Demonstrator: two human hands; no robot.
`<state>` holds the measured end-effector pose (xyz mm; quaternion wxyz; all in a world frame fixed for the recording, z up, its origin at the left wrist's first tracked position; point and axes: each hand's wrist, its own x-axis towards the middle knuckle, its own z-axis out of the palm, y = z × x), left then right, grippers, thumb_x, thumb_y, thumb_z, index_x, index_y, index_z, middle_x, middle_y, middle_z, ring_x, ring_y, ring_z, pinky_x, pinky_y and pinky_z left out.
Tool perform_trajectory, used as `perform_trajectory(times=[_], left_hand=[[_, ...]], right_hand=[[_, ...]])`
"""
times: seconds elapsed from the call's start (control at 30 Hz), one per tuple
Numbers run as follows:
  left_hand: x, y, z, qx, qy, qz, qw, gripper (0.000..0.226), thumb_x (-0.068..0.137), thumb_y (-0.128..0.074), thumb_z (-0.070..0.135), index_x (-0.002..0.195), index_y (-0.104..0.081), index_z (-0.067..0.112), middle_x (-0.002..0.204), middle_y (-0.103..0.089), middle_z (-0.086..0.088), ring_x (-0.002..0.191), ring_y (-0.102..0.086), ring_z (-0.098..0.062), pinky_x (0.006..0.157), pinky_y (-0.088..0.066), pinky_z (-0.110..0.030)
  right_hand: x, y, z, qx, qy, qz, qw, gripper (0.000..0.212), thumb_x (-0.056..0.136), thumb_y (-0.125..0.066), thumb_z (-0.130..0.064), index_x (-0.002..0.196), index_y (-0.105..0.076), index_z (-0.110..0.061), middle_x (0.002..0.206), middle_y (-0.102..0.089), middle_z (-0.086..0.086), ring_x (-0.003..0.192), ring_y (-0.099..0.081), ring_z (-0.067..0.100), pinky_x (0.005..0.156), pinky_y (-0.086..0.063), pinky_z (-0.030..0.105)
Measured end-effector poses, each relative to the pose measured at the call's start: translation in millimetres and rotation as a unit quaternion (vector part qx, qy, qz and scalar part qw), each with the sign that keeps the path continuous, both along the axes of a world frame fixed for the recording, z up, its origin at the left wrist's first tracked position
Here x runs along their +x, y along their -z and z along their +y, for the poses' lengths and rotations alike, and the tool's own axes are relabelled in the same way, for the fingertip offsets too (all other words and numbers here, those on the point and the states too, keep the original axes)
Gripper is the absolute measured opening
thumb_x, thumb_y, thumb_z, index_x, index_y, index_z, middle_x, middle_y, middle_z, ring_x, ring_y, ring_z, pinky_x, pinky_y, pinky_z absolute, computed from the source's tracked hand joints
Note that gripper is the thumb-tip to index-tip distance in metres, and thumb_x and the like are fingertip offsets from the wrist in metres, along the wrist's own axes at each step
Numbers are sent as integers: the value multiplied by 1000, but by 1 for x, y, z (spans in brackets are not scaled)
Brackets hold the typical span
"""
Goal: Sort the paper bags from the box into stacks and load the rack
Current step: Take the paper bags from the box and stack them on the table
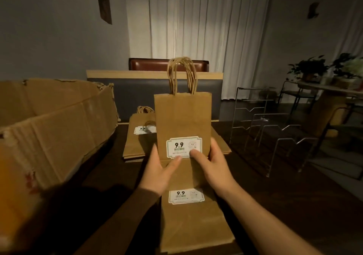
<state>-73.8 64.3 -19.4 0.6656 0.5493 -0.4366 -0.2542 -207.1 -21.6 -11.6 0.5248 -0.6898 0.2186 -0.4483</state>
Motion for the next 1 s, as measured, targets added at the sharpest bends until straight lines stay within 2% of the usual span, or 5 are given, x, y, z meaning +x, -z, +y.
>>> perform_trajectory(times=[0.37,0.6,0.7,0.8,1.0], left_hand=[[-1,-78,22,-22,33,36,999,51,91,-65,8,133,-45,29,116,-71,6,105,-69,-12,88,-57,-39],[-14,9,61,301,-12,-144,943,38,81,-76,29,116,-63,23,121,-62,-2,108,-62,-16,97,-49,-32],[-16,12,55,278,-42,83,956,59,88,-70,13,141,-45,8,128,-58,-17,96,-65,-22,78,-53,-29],[-15,5,45,244,-22,317,916,31,88,-65,0,119,-58,-3,102,-69,-27,73,-72,-32,54,-58,-39],[-17,-10,45,291,57,291,910,24,94,-60,12,114,-64,-2,98,-73,-24,84,-72,-34,72,-58,-44]], right_hand=[[-17,-96,0,-36,16,59,997,52,87,-70,-15,133,-50,-27,119,-68,-5,103,-69,14,89,-57,37],[-37,17,35,43,67,368,927,48,76,-74,-33,121,-60,-21,123,-56,2,103,-62,19,90,-53,33],[-35,21,40,55,65,341,936,32,86,-70,-24,113,-56,-20,115,-62,-3,96,-59,13,72,-50,23],[-35,21,47,63,81,309,945,45,87,-70,-19,129,-54,-14,123,-64,-1,97,-58,13,84,-49,29],[-40,26,57,111,64,179,975,50,89,-66,-6,137,-51,-9,85,-56,-22,65,-55,-4,54,-45,6]])
